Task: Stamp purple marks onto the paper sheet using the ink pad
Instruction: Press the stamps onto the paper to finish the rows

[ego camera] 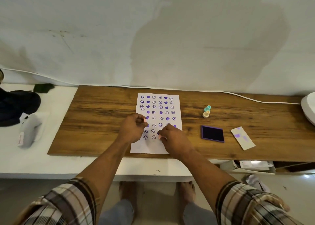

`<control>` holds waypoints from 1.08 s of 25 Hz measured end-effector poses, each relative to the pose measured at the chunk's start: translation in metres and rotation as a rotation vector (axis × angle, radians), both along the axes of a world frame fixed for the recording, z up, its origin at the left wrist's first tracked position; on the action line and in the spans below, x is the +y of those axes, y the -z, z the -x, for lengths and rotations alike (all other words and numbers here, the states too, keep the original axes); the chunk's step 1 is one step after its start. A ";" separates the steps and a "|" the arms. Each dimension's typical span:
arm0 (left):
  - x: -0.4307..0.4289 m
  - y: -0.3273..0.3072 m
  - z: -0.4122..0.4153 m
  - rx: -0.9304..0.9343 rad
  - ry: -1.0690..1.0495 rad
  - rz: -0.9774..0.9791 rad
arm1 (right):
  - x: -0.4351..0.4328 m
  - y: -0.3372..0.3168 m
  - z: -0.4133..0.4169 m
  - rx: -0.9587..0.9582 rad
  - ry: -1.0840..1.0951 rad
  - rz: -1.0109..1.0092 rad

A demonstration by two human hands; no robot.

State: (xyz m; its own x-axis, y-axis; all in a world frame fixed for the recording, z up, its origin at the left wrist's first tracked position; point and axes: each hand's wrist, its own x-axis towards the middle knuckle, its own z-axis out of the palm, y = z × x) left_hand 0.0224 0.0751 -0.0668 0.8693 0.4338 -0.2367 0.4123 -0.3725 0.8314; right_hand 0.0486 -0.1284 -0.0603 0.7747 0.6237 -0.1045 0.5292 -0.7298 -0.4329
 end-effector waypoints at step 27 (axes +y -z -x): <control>-0.010 -0.021 0.003 -0.073 0.046 0.213 | -0.021 -0.041 -0.001 0.816 0.893 -1.259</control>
